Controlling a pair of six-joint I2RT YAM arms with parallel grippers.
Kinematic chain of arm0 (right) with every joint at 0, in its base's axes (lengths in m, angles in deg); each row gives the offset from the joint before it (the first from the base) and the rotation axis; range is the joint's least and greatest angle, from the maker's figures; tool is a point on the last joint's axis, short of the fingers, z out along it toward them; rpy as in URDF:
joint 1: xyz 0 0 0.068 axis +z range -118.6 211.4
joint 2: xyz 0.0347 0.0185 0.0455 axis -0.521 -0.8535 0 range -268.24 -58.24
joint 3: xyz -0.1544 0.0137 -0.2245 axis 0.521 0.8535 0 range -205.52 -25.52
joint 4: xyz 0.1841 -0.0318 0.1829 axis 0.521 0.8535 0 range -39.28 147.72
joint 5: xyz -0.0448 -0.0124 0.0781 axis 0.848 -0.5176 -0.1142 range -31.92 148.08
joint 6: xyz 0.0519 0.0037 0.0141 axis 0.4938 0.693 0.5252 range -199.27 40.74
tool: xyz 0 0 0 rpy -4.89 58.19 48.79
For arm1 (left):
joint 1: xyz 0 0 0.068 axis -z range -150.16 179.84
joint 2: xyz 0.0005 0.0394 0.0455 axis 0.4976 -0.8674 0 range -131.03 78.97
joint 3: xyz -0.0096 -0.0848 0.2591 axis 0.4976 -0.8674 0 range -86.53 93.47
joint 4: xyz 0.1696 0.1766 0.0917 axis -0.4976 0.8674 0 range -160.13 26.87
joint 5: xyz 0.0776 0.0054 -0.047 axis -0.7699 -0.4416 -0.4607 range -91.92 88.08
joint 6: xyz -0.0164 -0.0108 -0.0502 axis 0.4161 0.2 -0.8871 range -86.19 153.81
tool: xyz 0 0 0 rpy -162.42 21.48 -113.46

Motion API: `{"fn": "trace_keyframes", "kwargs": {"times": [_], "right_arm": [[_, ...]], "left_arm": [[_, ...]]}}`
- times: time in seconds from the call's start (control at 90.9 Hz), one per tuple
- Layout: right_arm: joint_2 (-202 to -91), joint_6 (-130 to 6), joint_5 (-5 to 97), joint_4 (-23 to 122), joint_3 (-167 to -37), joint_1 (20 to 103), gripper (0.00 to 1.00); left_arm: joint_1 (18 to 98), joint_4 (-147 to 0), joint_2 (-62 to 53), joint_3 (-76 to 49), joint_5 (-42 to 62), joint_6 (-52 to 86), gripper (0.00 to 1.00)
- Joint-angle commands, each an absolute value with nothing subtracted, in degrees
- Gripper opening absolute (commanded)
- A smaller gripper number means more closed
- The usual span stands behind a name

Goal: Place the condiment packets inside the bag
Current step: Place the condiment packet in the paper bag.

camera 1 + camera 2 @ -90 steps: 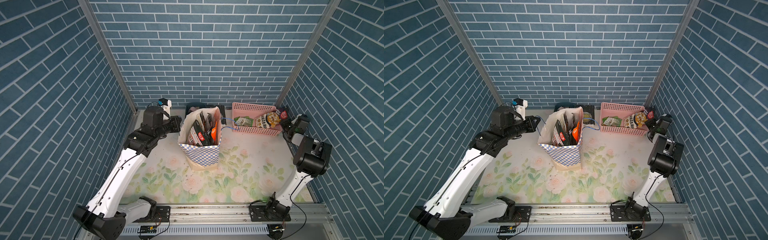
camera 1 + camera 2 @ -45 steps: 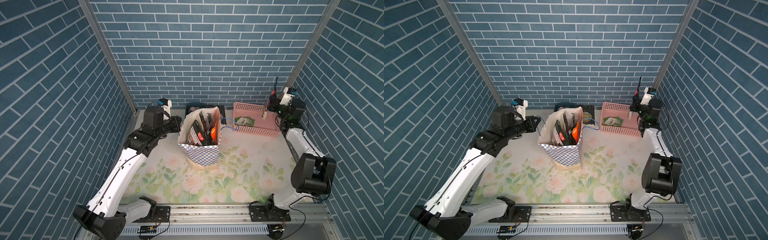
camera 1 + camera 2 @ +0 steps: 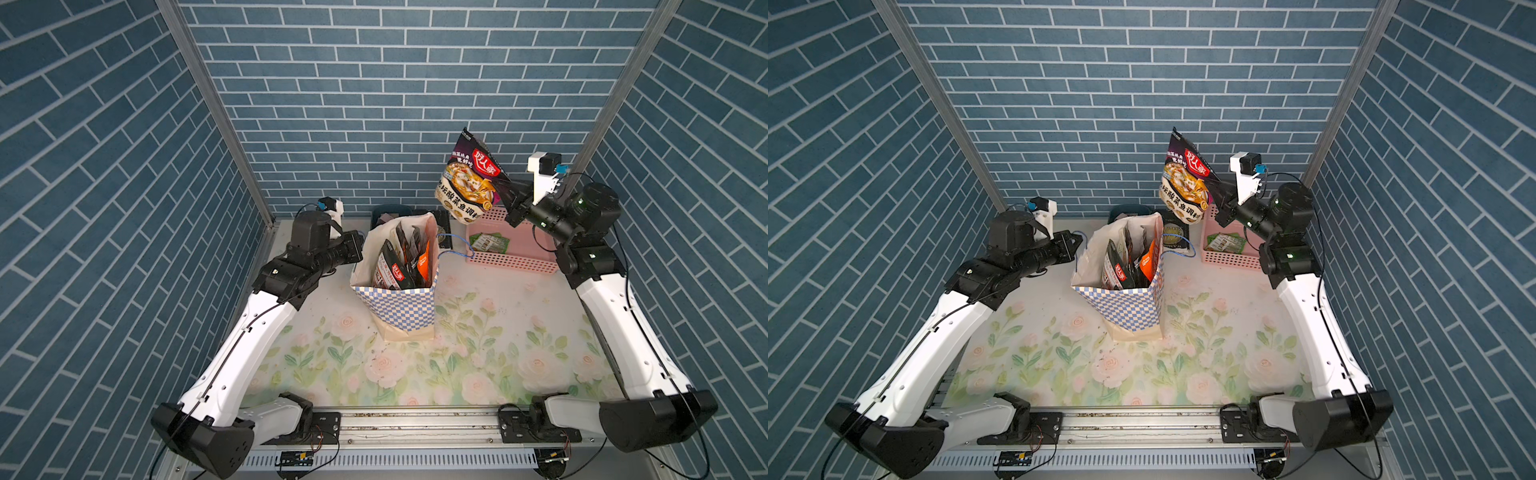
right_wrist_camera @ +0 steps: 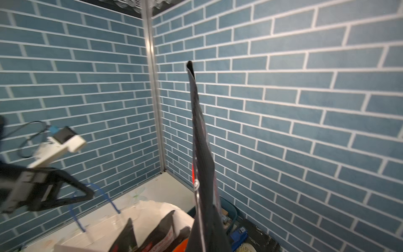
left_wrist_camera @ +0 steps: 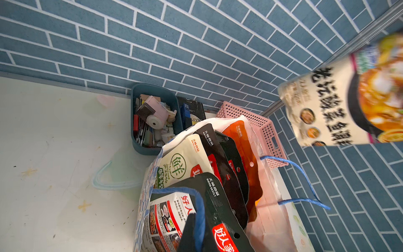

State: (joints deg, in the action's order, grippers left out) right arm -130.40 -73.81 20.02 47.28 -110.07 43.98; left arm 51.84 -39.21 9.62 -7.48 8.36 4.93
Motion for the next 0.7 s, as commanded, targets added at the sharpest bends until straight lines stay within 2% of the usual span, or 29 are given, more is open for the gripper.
{"fn": "trace_keyframes", "kwargs": {"times": [0.0,0.143,0.385,0.693], "right_arm": [[-126.3,-75.3,12.1,44.4,-113.7,45.5,0.00],[-126.0,-72.5,6.7,39.0,-113.3,48.9,0.00],[-129.8,-67.9,5.0,30.4,-109.6,54.9,0.00],[-131.9,-66.2,13.5,28.4,-104.6,65.0,0.00]], "left_arm": [[51.7,-40.6,9.5,-7.4,8.3,3.7,0.00],[51.7,-41.0,10.0,-7.5,8.2,3.0,0.00],[51.7,-43.5,11.4,-8.2,9.0,1.7,0.00],[51.7,-44.4,11.8,-8.4,9.8,1.2,0.00]]}}
